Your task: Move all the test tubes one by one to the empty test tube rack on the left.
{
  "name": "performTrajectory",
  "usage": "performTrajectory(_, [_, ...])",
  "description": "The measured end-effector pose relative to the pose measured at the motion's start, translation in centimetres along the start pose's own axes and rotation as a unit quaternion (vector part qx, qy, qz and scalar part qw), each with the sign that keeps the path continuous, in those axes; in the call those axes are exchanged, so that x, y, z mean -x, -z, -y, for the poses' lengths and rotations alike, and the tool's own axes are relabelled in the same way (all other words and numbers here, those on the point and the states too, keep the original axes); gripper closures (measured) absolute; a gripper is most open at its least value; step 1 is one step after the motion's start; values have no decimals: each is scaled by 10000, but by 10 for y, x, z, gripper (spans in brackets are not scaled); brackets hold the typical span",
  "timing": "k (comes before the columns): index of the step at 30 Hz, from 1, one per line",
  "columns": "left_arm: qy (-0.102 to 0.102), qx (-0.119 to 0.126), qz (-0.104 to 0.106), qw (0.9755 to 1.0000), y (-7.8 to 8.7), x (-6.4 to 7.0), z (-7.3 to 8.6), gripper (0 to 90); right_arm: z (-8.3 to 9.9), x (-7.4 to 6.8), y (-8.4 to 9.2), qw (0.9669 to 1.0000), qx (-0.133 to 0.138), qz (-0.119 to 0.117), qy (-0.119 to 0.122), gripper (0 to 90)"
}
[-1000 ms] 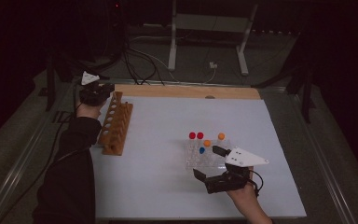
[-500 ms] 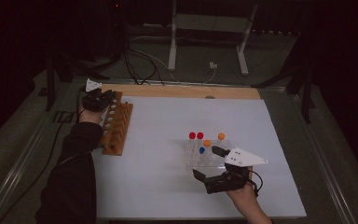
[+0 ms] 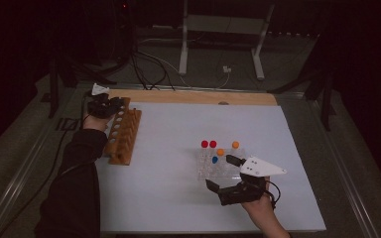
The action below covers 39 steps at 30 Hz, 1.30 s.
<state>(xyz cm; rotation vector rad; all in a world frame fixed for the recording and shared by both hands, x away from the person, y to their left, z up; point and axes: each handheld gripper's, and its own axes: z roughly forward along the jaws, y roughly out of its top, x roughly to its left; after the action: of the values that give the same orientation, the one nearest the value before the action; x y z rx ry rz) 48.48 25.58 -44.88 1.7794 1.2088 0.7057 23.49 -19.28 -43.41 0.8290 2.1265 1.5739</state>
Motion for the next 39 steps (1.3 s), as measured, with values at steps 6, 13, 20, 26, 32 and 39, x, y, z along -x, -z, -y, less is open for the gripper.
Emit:
performTrajectory(6, [38, -34, 57, 10000, 11, 3, -2, 428, 0, 0, 1, 10000, 6, 37, 17, 0])
performTrajectory(13, [131, 72, 325, 9994, 36, 11, -8, 181, 0, 2, 2, 10000, 25, 83, 3, 0])
performTrajectory(20, [109, 249, 739, 9969, 68, 28, -12, 37, -1, 5, 3, 9999, 40, 136, -28, 0])
performTrajectory(26, [-88, 349, 1027, 9941, 95, 46, -8, 14, -1, 7, 5, 9998, 15, 181, -74, 0])
performTrajectory(32, [-196, 417, 1340, 9899, 117, 63, 1, 14, 0, 10, 4, 9996, -59, 245, -84, 0])
performTrajectory(39, [-404, 389, 1779, 9825, 134, 89, 23, 14, 2, 11, 1, 9992, -137, 376, -37, 0])
